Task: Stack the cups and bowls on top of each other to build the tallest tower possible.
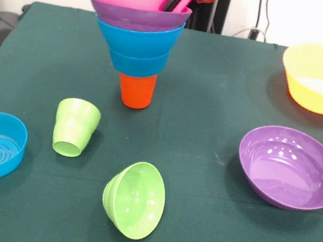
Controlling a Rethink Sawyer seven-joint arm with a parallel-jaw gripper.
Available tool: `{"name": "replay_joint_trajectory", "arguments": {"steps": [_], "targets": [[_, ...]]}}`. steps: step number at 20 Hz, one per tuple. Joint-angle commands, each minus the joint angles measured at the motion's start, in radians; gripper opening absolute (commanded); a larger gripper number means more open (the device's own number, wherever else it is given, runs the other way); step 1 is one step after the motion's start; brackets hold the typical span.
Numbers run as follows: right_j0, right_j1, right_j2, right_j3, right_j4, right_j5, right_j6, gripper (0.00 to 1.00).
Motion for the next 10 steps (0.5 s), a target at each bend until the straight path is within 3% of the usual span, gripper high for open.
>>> {"name": "replay_joint_trajectory", "arguments": {"steps": [1,10], "targets": [[-0.002,0.025,0.128,-0.06,0.012,0.094,0.069,0.0],[0.001,0.024,0.132,-0.057,0.015,0.083,0.074,0.0]]}}
